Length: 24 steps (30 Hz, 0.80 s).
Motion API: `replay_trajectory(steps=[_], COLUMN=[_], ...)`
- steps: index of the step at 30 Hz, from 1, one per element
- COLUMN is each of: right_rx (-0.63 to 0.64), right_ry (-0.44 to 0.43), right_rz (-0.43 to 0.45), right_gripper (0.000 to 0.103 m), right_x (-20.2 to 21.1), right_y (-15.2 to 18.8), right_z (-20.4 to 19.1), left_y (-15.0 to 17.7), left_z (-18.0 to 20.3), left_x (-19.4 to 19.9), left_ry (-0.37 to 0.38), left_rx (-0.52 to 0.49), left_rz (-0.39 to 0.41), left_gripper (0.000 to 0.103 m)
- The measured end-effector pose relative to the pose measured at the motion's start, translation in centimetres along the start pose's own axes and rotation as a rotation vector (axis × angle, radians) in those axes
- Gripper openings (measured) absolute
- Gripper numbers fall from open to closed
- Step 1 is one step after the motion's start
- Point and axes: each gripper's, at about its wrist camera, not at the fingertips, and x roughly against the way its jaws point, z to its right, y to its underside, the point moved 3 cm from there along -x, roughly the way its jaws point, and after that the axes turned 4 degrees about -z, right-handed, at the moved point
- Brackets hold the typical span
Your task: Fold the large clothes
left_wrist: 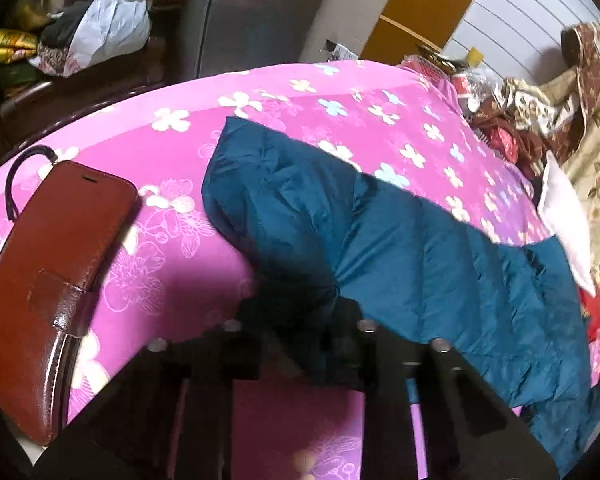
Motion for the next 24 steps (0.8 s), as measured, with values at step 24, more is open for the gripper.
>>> replay_trajectory(steps=[24], right_rx=[0.013], right_ry=[0.271], right_rz=[-0.251], right_gripper=[0.103], right_x=[-2.2], right_y=[3.8], right_z=[6.6], left_y=[10.1], left_z=[42.6], left_x=[17.2], left_ry=[0.669], left_rx=[-0.554], left_rz=[0.080], left_gripper=[0.011])
